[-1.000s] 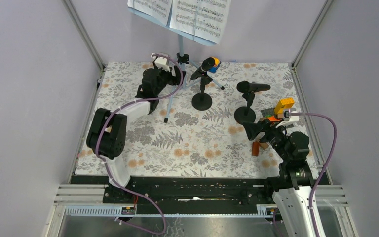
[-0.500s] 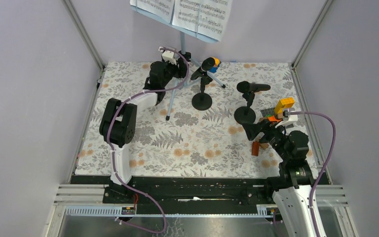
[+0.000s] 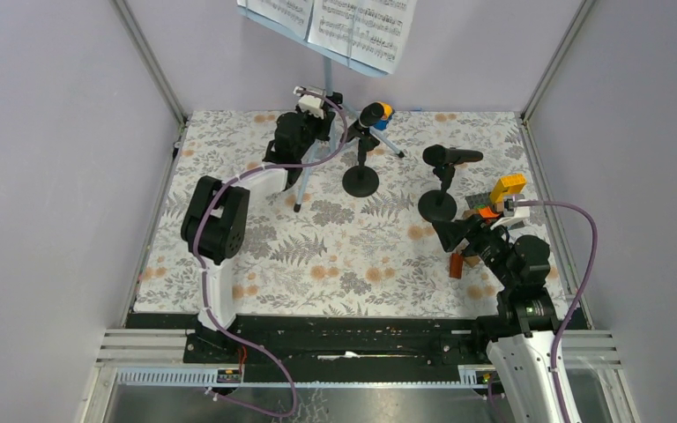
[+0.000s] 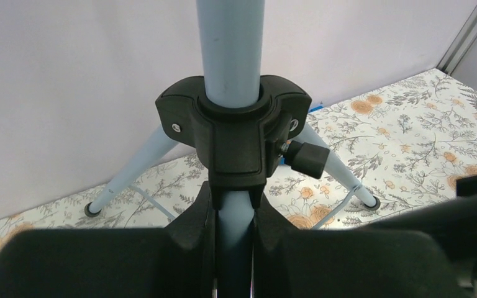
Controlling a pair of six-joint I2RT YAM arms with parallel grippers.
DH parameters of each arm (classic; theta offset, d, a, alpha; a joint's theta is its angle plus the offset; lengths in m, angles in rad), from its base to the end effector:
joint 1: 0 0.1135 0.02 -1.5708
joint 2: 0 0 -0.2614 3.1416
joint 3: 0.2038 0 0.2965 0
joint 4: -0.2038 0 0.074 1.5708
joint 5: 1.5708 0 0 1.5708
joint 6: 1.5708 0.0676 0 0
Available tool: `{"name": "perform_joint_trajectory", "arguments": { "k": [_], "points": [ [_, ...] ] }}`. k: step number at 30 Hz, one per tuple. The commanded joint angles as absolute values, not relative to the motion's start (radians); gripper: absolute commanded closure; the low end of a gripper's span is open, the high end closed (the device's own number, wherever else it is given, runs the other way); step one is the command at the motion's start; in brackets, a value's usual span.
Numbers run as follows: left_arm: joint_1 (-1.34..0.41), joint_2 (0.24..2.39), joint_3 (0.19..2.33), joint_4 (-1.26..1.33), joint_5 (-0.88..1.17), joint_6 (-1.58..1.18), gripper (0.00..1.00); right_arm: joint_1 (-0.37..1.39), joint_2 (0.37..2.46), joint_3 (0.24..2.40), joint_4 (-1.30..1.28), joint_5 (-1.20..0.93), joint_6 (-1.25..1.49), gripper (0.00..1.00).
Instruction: Pack up the instrument practice props
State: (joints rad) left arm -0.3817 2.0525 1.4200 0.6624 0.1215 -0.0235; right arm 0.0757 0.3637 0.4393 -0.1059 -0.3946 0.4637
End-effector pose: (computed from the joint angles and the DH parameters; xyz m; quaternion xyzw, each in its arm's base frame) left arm 0.5090 -0.2132 0.2261 0.1667 0.6763 -0.1855 0.6931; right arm 0.1945 0.0408 0.2841 0.0018 0.7169 0.3175 0.6206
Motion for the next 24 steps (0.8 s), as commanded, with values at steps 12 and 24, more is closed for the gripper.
{"name": "perform_joint_trajectory", "arguments": {
  "k": [12, 24],
  "points": [
    [-0.387, 1.747, 1.068, 0.671, -0.360, 0.043, 1.00, 0.074, 0.330, 0.444, -0.095, -0.410, 0.468, 0.23],
    [-0.389, 1.552, 0.912, 0.551, -0.681, 0.034, 1.00, 0.075, 0.321, 0.469, -0.141, -0.396, 0.448, 0.23]
  ]
}}
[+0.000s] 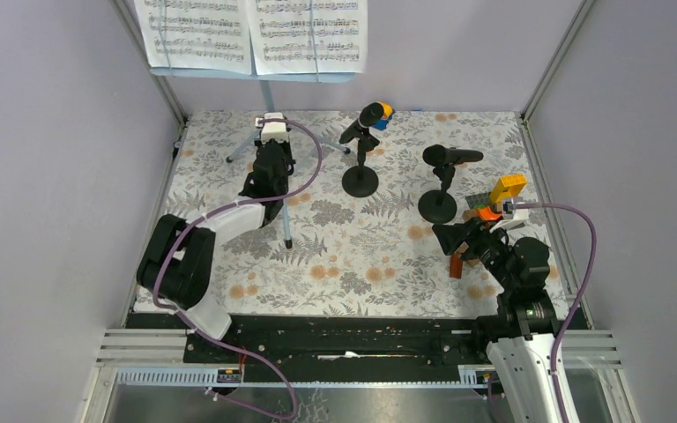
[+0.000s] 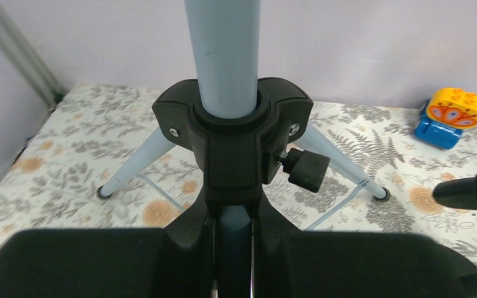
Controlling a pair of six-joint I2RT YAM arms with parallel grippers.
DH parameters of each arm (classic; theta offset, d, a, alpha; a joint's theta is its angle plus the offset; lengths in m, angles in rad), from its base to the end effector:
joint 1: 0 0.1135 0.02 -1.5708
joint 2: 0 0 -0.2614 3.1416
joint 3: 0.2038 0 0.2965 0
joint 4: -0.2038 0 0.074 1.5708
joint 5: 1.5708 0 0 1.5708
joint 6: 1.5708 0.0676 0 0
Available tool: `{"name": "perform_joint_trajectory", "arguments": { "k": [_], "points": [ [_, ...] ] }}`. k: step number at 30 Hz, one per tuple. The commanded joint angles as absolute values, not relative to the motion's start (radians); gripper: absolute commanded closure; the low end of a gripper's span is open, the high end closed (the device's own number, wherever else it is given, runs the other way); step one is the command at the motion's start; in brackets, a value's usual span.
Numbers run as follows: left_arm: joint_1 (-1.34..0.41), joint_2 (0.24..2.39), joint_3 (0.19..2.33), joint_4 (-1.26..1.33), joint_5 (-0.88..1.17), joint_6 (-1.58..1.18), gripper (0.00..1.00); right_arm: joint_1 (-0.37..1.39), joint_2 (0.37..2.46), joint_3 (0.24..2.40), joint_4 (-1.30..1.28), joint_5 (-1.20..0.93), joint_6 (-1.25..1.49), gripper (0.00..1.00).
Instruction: Pack up the instrument practice props
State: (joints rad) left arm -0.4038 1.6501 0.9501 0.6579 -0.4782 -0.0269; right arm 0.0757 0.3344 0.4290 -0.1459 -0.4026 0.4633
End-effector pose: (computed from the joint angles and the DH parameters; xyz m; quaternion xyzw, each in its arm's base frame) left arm 0.4126 -0.1425 0.2273 -0.0296 0.7196 0.0233 0.6934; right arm 0.1899 0.0410 0.2795 0.0017 0.7236 0.3194 0.6119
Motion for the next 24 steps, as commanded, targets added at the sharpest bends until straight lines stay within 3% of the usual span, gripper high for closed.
{"name": "perform_joint_trajectory", "arguments": {
  "k": [1, 13, 17, 24],
  "points": [
    [-0.391, 1.527, 0.896, 0.531, -0.679, 0.030, 1.00, 0.075, 0.320, 0.469, -0.143, -0.396, 0.447, 0.23],
    [-0.557, 1.293, 0.866, 0.070, -0.816, -0.145, 1.00, 0.075, 0.322, 0.495, -0.171, -0.389, 0.418, 0.22],
    [-0.613, 1.194, 0.804, 0.003, -0.743, -0.213, 1.00, 0.075, 0.313, 0.501, -0.184, -0.384, 0.408, 0.22],
    [-0.778, 1.079, 0.696, -0.097, -0.832, -0.304, 1.00, 0.075, 0.308, 0.512, -0.199, -0.384, 0.399, 0.22]
  ]
}}
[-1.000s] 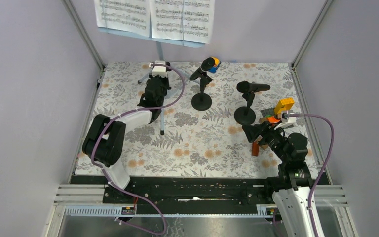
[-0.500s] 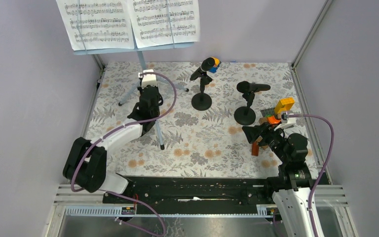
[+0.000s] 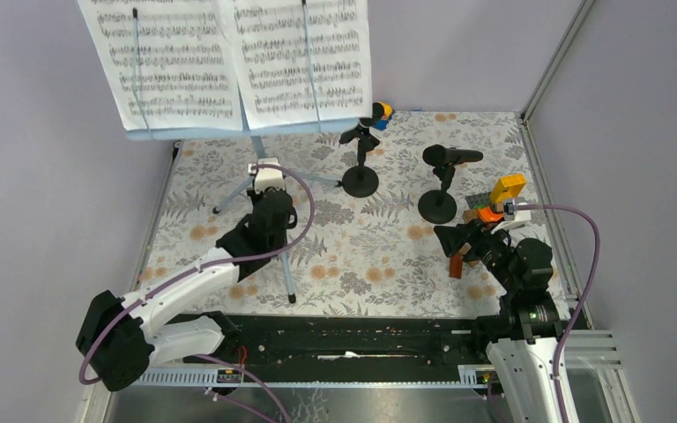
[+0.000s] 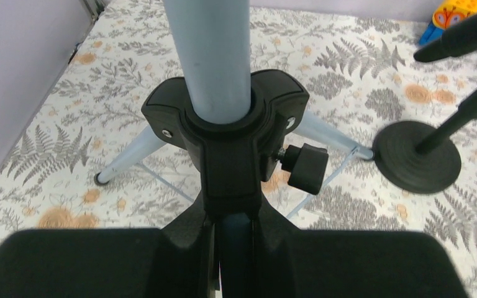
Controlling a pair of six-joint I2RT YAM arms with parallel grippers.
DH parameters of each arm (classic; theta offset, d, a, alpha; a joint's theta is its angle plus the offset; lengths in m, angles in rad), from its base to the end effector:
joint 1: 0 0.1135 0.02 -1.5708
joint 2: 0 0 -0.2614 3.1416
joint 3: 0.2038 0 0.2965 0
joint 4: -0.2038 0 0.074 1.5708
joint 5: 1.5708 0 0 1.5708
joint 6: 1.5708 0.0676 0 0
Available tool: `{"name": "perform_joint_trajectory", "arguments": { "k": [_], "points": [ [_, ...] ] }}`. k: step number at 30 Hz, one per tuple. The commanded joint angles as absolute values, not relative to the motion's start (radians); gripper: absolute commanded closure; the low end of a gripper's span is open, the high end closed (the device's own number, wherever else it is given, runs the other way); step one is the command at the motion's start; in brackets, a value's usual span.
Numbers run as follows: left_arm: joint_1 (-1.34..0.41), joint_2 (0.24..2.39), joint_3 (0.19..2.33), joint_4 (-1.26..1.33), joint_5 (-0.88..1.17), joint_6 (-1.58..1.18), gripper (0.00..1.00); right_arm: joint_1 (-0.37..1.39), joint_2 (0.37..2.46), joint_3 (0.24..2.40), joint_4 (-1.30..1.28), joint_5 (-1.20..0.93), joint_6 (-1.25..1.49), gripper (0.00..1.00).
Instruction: Pack up the instrument practice props
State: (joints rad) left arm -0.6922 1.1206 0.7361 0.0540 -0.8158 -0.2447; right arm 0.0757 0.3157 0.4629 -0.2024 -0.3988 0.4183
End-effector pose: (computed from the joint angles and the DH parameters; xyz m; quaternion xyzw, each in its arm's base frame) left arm 0.2714 -0.1611 0.2565 -0.0590 0.7796 0.0472 0.6218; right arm 0.1835 0.0402 0.2891 -0.0128 0.7247 0.3042 0.6181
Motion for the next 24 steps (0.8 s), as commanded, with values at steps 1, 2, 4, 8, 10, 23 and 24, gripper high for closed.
{"name": "perform_joint_trajectory", "arguments": {
  "k": [1, 2, 4, 8, 10, 23, 24],
  "points": [
    [-0.801, 1.073, 0.682, -0.097, -0.837, -0.308, 1.00, 0.074, 0.308, 0.516, -0.202, -0.386, 0.399, 0.22],
    [-0.825, 1.065, 0.668, -0.092, -0.842, -0.316, 1.00, 0.074, 0.306, 0.517, -0.204, -0.385, 0.399, 0.22],
    [-0.873, 1.056, 0.631, -0.062, -0.841, -0.311, 1.00, 0.075, 0.302, 0.521, -0.211, -0.385, 0.395, 0.22],
    [-0.984, 1.044, 0.611, -0.075, -0.885, -0.343, 1.00, 0.075, 0.291, 0.533, -0.231, -0.379, 0.388, 0.22],
    [-1.037, 1.037, 0.613, -0.104, -0.912, -0.366, 1.00, 0.074, 0.287, 0.536, -0.236, -0.378, 0.385, 0.22],
    [-1.128, 1.205, 0.622, 0.271, -0.810, -0.119, 1.00, 0.074, 0.288, 0.568, -0.256, -0.377, 0.388, 0.22],
    [-1.126, 1.229, 0.648, 0.283, -0.816, -0.108, 1.00, 0.075, 0.286, 0.571, -0.262, -0.377, 0.387, 0.22]
  ]
}}
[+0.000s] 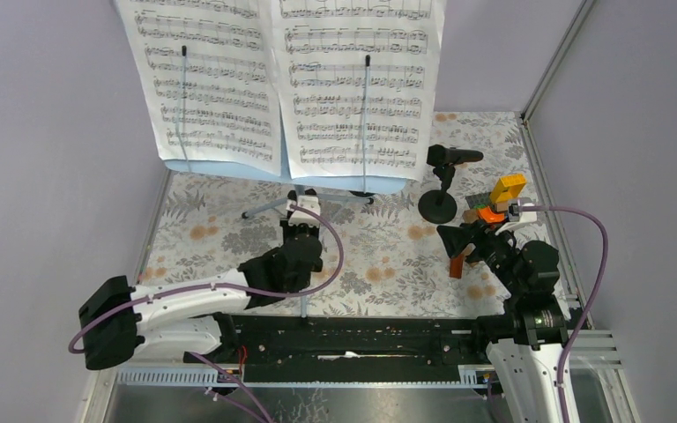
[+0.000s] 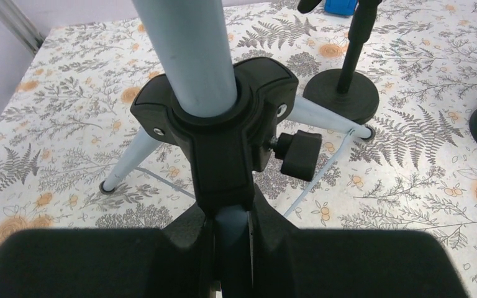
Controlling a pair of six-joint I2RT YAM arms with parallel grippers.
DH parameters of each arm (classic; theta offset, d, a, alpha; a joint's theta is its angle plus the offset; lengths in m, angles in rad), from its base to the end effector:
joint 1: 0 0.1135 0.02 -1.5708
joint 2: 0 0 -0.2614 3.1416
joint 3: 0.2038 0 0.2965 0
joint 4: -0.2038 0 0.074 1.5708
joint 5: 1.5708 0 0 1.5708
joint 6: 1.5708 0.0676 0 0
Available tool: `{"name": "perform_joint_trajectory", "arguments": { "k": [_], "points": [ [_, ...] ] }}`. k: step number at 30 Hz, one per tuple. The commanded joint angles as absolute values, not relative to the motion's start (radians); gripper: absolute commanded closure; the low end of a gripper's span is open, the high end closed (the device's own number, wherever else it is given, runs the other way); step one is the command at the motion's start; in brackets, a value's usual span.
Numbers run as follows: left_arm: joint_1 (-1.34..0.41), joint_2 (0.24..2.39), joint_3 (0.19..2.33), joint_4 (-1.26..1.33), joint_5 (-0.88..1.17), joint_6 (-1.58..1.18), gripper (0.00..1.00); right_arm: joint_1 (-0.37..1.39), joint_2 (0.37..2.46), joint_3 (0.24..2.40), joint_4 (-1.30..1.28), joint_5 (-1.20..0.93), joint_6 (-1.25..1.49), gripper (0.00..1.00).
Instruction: Pack up the instrument practice props
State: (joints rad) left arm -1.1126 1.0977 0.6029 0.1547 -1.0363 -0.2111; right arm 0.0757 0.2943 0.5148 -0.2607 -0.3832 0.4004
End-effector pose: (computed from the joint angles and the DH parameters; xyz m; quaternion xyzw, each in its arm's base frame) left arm 0.1792 -0.2318 0.2249 0.0517 0.7631 0.0108 0.6441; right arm 0.1742 0.0386 0.3059 -0.0157 0.7200 0.2938 0.6285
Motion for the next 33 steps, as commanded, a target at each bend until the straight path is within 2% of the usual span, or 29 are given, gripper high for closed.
{"name": "perform_joint_trajectory", "arguments": {
  "k": [1, 5, 14, 23, 33],
  "points": [
    [-1.124, 1.257, 0.672, 0.293, -0.818, -0.098, 1.00, 0.075, 0.284, 0.573, -0.266, -0.373, 0.384, 0.22],
    [-1.096, 1.337, 0.748, 0.319, -0.797, -0.100, 1.00, 0.075, 0.273, 0.579, -0.285, -0.365, 0.381, 0.21],
    [-1.013, 1.463, 0.777, 0.445, -0.703, -0.104, 1.00, 0.075, 0.254, 0.577, -0.311, -0.355, 0.371, 0.21],
    [-0.968, 1.634, 0.824, 0.602, -0.717, -0.057, 1.00, 0.075, 0.253, 0.580, -0.316, -0.353, 0.367, 0.19],
    [-0.869, 1.837, 1.000, 0.632, -0.768, -0.047, 1.00, 0.074, 0.239, 0.587, -0.327, -0.347, 0.364, 0.18]
  ]
}}
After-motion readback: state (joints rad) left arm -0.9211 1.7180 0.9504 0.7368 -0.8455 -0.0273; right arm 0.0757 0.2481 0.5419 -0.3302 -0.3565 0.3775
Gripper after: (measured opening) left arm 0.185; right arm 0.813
